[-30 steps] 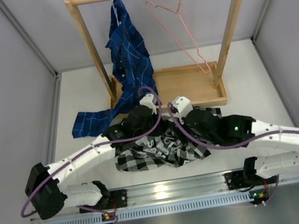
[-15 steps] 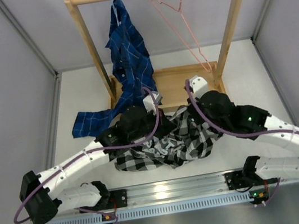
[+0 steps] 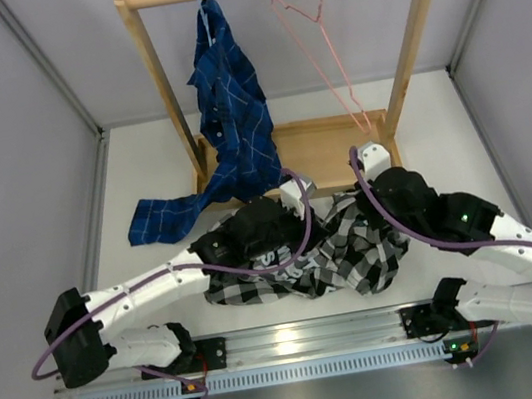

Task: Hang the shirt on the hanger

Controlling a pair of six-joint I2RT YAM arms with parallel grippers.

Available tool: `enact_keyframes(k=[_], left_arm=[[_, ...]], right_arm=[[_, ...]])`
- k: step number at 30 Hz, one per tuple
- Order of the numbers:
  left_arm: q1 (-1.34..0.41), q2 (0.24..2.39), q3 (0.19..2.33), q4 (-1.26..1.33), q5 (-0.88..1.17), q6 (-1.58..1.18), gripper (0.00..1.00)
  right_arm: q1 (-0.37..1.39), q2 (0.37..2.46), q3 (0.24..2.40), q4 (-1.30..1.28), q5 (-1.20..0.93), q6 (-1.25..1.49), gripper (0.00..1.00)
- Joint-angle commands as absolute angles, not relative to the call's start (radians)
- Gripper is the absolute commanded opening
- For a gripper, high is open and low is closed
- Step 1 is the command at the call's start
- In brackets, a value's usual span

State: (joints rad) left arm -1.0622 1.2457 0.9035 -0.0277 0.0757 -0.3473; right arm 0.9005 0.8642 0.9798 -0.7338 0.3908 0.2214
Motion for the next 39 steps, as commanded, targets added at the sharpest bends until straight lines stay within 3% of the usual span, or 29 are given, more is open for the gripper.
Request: enact_keyframes(k=[1,4,14,16,18,19,22,25,26,32,34,39], left_arm=[[-1.066,1.270,0.951,-0.046,0.026,-0.291,0.33],[-1.068,1.281,0.966,-0.055,0.015,-0.288,0.46],[-1.071,1.325,1.008,-0.040,0.109,-0.256,0.51],[-1.071,1.330,1.005,-0.022,0.115,-0.261,0.36],[-1.071,1.341,1.006,-0.021,0.112,-0.268,0.06],[-1.071,1.342,1.008,-0.021,0.110,-0.268,0.00],[-1.071,1.339,0.999,-0.025,0.094,-0.270,0.00],[-1.071,1.310,0.989,-0.051,0.017,-0.313,0.00],[-1.071,1.293,0.983,-0.070,-0.006,-0.331,0.00],[-1.071,1.263,0.970,-0.158,-0.140,-0.501,0.00],[-1.071,1.255,0.942,-0.158,-0.141,-0.544,0.00],[-1.071,1.258,0.917,-0.160,-0.140,-0.578,0.00]], right_arm=[[0.887,0.838,0.986,-0.755,0.390,0.232,0.00],[0.887,0.850,0.988,-0.753,0.382,0.230,0.00],[0.885,0.890,1.006,-0.752,0.350,0.232,0.02],[0.882,0.891,1.014,-0.752,0.348,0.233,0.02],[0.881,0.888,1.019,-0.752,0.345,0.235,0.02],[0.879,0.884,1.020,-0.752,0.342,0.236,0.02],[0.871,0.873,1.028,-0.753,0.342,0.236,0.04],[0.871,0.842,1.043,-0.753,0.328,0.226,0.57],[0.871,0.832,1.069,-0.755,0.304,0.216,0.63],[0.870,0.822,1.311,-0.862,0.388,0.141,0.78],[0.870,0.885,1.432,-0.902,0.542,0.102,0.90],[0.773,1.052,1.655,-0.908,0.634,0.009,0.93]])
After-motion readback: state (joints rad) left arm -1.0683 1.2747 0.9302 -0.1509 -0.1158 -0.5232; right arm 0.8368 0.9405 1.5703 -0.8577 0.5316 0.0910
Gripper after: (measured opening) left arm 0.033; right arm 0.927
